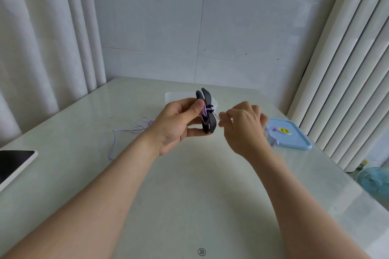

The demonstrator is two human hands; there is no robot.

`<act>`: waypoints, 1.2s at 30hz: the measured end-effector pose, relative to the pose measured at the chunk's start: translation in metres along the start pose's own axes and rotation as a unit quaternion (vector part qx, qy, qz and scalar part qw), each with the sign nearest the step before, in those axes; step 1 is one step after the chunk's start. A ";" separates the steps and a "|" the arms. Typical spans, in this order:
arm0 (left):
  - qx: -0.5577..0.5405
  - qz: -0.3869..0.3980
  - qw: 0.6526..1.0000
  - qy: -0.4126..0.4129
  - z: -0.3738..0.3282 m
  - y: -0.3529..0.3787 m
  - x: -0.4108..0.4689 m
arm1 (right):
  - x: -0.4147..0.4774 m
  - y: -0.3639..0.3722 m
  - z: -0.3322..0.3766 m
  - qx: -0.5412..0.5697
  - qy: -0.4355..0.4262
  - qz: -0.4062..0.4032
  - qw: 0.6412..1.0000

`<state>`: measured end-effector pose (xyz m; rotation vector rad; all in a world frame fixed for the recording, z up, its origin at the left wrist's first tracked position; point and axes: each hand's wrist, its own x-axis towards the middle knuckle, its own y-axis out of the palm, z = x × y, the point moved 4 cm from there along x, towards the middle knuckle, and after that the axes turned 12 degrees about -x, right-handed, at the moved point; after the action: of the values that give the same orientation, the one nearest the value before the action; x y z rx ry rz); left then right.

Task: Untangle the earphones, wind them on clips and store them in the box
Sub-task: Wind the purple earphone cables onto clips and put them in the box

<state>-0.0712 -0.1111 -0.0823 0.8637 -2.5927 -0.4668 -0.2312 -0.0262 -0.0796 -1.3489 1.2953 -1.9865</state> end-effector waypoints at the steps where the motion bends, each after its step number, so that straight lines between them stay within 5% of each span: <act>1: 0.002 -0.014 1.000 0.006 -0.001 -0.001 0.000 | -0.001 0.002 0.006 0.022 -0.020 0.019 0.999; 4: 0.031 -0.055 0.998 0.020 -0.005 -0.006 0.002 | -0.007 -0.001 0.022 0.173 -0.070 0.061 0.980; 8: 0.038 -0.077 0.996 0.022 -0.005 -0.010 0.003 | -0.013 -0.009 0.031 0.398 -0.043 0.124 0.908; 15: -0.016 -0.114 0.993 0.033 -0.007 -0.014 0.004 | -0.016 -0.006 0.037 0.552 0.006 0.198 0.810; 26: -0.053 -0.215 0.974 0.044 -0.001 -0.023 0.007 | -0.017 -0.005 0.038 0.441 -0.004 0.158 0.883; 31: 0.174 -0.257 0.941 0.133 -0.003 -0.038 0.007 | -0.022 -0.010 0.044 0.459 -0.038 0.193 0.866; 36: 0.348 -0.098 0.926 0.109 0.005 -0.025 0.010 | -0.019 -0.027 0.037 0.483 -0.014 0.093 0.871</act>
<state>-0.0684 -0.1349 -0.0947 1.3100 -2.4718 0.5223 -0.1861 -0.0161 -0.0624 -0.7042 0.2493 -1.9930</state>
